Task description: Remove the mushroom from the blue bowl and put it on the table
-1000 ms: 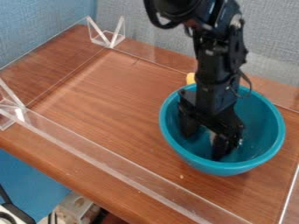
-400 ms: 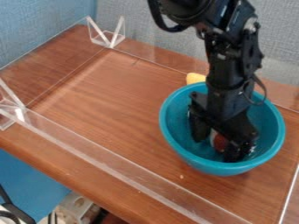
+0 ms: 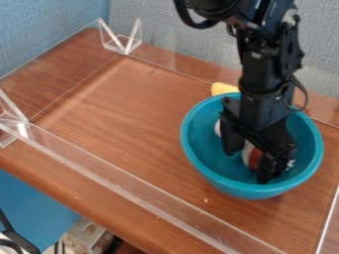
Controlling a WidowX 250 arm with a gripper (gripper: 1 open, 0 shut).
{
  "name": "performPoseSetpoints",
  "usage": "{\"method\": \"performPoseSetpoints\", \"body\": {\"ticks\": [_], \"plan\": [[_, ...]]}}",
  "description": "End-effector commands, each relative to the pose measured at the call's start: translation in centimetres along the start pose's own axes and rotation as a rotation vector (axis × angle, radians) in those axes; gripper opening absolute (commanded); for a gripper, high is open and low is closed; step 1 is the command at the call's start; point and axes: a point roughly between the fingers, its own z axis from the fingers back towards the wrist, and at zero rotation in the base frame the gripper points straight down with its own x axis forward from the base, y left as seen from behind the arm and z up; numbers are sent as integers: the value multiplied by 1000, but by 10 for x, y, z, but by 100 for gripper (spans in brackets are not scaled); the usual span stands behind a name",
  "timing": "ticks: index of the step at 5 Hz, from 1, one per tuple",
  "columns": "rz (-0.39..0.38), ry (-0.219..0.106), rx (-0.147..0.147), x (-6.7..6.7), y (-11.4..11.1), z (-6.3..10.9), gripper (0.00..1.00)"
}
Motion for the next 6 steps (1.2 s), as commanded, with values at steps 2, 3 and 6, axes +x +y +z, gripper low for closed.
{"method": "performPoseSetpoints", "body": {"ticks": [2, 3, 6], "plan": [[17, -73, 6, 13, 5, 21, 100], [-15, -69, 4, 21, -3, 27, 0], [84, -128, 49, -9, 57, 85, 0]]}}
